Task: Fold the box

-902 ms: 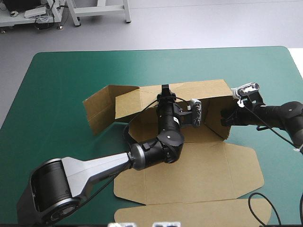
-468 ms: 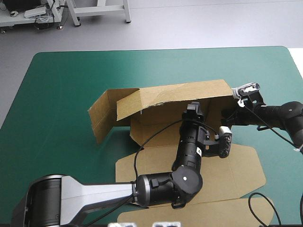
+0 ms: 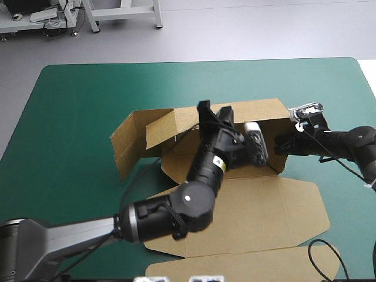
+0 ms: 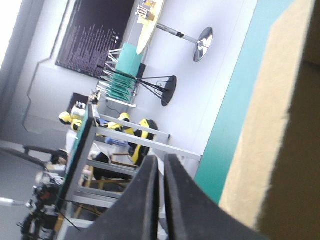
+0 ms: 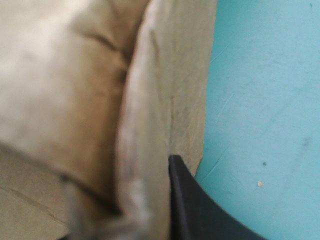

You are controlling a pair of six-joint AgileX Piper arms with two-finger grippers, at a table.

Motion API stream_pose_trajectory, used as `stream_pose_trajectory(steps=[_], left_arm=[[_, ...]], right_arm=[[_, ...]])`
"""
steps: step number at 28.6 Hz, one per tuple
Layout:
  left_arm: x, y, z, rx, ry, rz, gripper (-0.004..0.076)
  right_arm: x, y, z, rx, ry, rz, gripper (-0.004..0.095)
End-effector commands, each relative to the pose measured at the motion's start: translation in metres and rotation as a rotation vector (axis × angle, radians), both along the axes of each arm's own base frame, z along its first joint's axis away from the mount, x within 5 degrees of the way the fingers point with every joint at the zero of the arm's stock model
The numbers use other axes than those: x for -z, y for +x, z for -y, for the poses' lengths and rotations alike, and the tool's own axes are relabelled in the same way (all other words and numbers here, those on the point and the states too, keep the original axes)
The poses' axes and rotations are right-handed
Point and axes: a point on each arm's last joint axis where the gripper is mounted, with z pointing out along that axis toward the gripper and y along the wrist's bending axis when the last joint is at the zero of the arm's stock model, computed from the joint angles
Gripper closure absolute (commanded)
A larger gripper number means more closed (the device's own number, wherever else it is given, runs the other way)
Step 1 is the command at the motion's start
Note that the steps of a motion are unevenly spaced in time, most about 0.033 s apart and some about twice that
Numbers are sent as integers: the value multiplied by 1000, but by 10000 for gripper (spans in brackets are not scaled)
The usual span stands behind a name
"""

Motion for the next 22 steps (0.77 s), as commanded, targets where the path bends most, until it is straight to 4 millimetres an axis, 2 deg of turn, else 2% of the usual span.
stream_pose_trajectory(steps=[1,6,9,12,13,22], left_arm=[[-55,20,-43,-30,-213,1,720],[-95,57,-114,-193,-453,-80,720],[-108,71,-157,-280,-566,-134,720],[-112,80,-195,-341,-661,-206,720],[-112,84,-220,-396,-710,-247,720],[-94,99,-309,-620,-911,-451,720]], right_arm=[[-10,-5,-6,-23,68,-23,906],[-13,-4,-7,-2,97,-43,906],[-22,-1,-8,12,106,-51,906],[-35,3,-16,7,56,-58,906],[-47,6,-26,5,18,-60,906],[-100,8,-72,44,15,-147,906]])
